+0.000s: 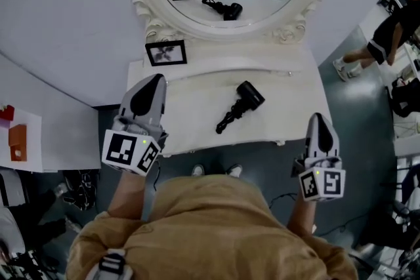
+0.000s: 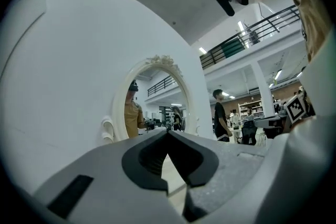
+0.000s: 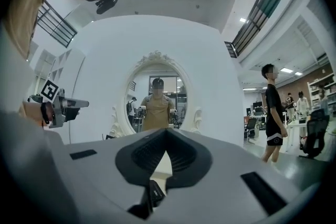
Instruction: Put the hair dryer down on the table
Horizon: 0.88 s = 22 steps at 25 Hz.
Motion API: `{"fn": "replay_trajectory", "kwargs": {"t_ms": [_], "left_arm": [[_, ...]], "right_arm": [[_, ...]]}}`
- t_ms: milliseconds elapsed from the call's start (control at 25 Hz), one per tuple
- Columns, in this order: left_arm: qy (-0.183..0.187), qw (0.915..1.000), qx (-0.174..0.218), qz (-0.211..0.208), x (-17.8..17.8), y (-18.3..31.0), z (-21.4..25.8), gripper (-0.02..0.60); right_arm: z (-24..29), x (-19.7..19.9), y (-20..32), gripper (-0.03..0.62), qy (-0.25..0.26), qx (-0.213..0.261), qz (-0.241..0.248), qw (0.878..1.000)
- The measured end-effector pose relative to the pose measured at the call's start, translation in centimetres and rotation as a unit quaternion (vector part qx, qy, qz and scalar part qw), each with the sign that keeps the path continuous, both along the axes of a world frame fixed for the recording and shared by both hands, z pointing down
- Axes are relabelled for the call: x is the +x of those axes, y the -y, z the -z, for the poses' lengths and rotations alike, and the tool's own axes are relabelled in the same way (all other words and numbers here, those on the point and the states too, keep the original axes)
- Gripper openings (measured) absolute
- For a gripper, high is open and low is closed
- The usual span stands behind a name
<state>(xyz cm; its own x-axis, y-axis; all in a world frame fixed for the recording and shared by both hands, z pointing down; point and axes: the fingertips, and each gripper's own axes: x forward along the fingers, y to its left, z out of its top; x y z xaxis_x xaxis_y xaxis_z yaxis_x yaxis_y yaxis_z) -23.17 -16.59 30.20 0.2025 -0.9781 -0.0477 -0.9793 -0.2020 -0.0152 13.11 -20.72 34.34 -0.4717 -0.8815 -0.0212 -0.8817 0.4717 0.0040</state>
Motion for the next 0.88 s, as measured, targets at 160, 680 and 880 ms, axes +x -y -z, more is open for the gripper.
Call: {"fn": "replay_trajectory", "kwargs": {"t_ms": [160,680,880], "left_arm": [[-0.003,0.9998,0.001,0.020,-0.3,-1.5,-0.9,0.003],[0.010,0.9999,-0.012,0.005,-0.6,-2.1,-2.4,0.004],[0.010,0.9998,-0.015,-0.005,-1.1,-1.9,-2.7,0.005]], "right_arm": [[-0.4,-0.4,-0.9,0.002,-0.008,-0.003,0.006,1.000],[-0.7,-2.4,-2.2,0.002,-0.017,-0.007,0.000,1.000],[-0.8,-3.4,-2.7,0.002,-0.020,-0.004,-0.002,1.000]]}}
